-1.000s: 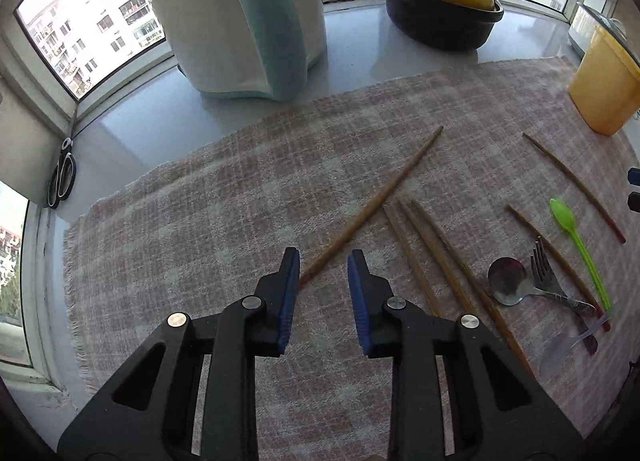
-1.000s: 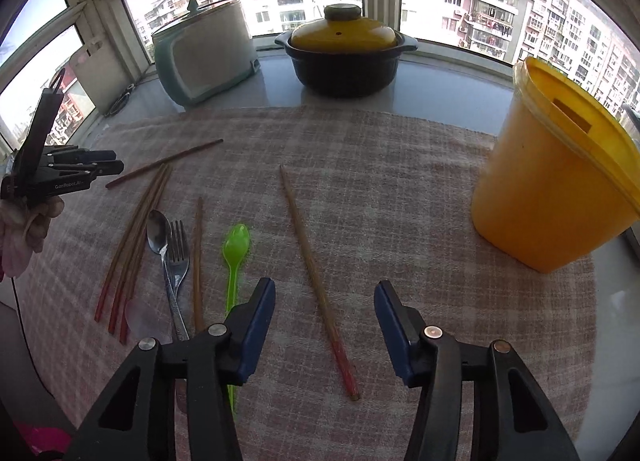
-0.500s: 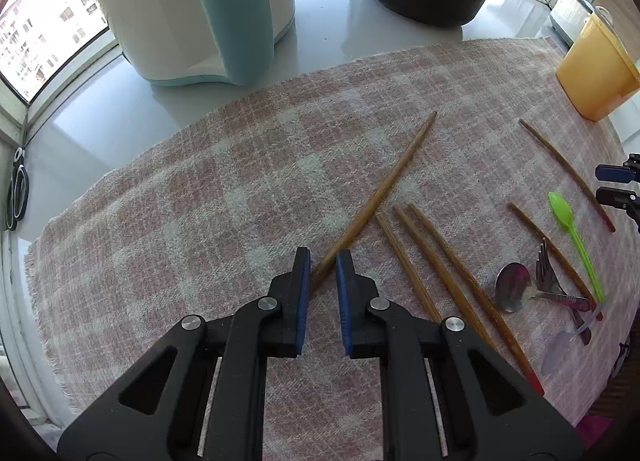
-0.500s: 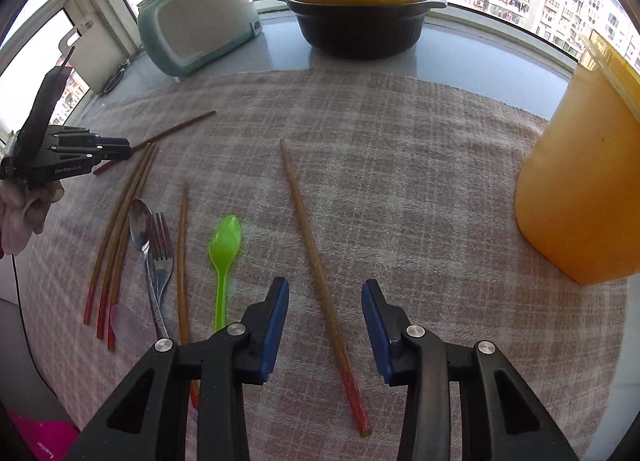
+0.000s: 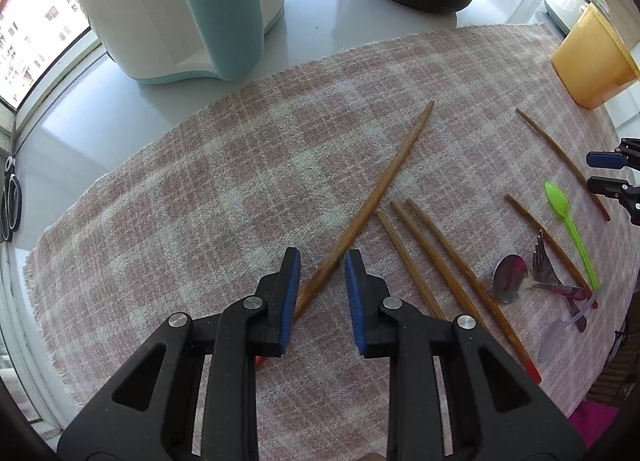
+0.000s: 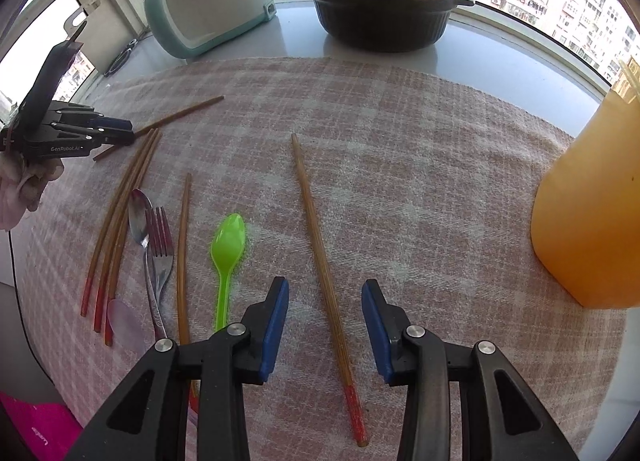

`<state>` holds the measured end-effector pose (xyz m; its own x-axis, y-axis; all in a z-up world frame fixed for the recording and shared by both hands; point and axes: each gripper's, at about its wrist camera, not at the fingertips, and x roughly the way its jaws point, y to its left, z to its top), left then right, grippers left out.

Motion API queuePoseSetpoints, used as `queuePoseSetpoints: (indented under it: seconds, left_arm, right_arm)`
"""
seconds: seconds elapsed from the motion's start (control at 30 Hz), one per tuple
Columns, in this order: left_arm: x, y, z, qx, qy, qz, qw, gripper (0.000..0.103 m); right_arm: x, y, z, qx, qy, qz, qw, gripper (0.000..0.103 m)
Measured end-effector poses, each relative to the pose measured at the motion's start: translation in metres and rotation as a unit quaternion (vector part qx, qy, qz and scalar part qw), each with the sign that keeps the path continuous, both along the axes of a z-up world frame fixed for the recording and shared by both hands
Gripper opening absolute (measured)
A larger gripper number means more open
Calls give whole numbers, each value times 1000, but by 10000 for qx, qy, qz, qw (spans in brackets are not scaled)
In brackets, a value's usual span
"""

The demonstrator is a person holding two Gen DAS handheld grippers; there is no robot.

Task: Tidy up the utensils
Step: 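Lower the left tool onto a red-tipped chopstick and close it while the right tool grasps another chopstick, then lift and carry both held chopsticks over the yellow plastic bin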

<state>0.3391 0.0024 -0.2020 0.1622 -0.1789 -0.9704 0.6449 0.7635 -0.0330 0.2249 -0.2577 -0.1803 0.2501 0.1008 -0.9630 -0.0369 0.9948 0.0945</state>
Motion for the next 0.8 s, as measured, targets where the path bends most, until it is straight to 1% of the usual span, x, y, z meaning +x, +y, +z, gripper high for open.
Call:
queuePoseSetpoints:
  seconds: [0.1,0.17,0.2,0.23,0.27,0.43,0.5,0.6,0.67,0.7,0.8]
  left_arm:
    - [0,-6,0,10,-18,-89,10000,22]
    - [-3,-12,-3,102,-53,-167,9998,22]
    - [-5,-15,-5,133,-81,-219,9996,20]
    - [-5,-17,-6,179,-117,-261,9994,13]
    - [-5,-20,-7,191,-151,-300,9993,13]
    - [-5,-21,-8,27,-172,-216,9996,11]
    - [-8,-17,-8,-31,-182,-167,9997,9]
    - [-10,-6,-7,-137,-199,45,9997,5]
    - [-10,5,-6,-241,-196,263,9992,5]
    - [-11,10,-6,-284,-200,363,9987,5]
    - [-18,25,-3,-435,-163,554,9974,5]
  right_arm:
    - [1,0,-1,32,30,-1,10000,39]
    - [1,0,-3,41,61,-7,10000,39]
    - [2,0,-3,14,70,6,10000,39]
    - [2,1,-4,-4,81,20,10000,39]
    - [3,1,-5,-11,97,29,9999,39]
    - [9,6,-11,-130,189,63,9997,39]
    - [11,9,-14,-178,260,98,9995,35]
    - [12,16,-18,-367,320,144,9987,25]
    - [13,19,-18,-450,339,128,9983,10]
    - [14,20,-18,-439,343,90,9984,7]
    - [13,20,-18,-423,324,-19,9986,6]
